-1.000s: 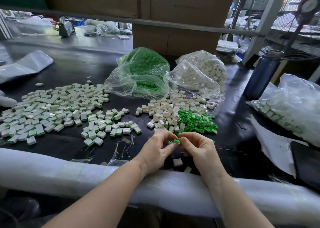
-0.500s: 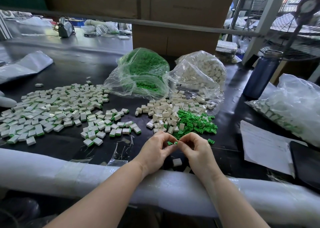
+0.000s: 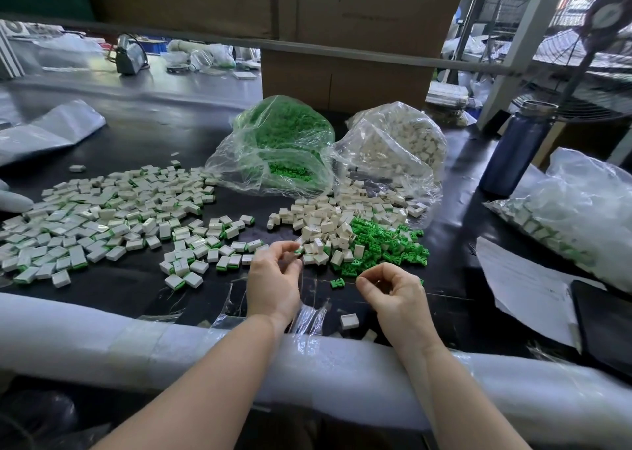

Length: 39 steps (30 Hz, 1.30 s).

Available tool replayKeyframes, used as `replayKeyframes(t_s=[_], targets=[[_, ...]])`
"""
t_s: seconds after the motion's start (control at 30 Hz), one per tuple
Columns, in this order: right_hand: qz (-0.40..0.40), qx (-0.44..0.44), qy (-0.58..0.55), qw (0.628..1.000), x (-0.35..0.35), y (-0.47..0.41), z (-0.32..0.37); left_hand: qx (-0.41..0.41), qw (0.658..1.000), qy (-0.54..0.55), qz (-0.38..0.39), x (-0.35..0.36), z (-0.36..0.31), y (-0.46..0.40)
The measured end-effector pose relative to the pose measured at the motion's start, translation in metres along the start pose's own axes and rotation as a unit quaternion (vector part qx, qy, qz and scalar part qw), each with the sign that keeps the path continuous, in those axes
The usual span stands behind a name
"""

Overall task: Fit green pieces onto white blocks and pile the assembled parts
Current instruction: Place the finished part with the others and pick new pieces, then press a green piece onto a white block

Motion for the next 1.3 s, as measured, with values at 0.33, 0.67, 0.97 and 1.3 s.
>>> replayKeyframes(t_s=[0.33,0.67,0.97,1.3], targets=[[-0.005,-0.008,0.081,0.997,0.002,-0.002,-0.003,-0.014,0.986,-0.165,0.029,0.006,0.004,-0.002],[0.111,-0.004,0.262,0.959,0.021,-0.006,-0.009,0.086,0.913,-0.375,0.135,0.029,-0.001,0.002],[0.086,-0.003,0.239,0.967,0.017,-0.003,-0.005,0.087,0.951,-0.295,0.031,0.016,-0.005,0.002],[0.061,0.007,0.182,0.981,0.012,0.000,-0.002,0.099,0.923,-0.370,0.042,0.021,-0.005,0.002]])
Point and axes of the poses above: each hand's wrist, its own y-axis away from the middle knuckle, its own x-axis out of the palm, z = x × y, the point moved 5 cm from there along -y, towards the middle knuckle, and after that the axes turned 8 degrees about -y, right-handed, at the moved point
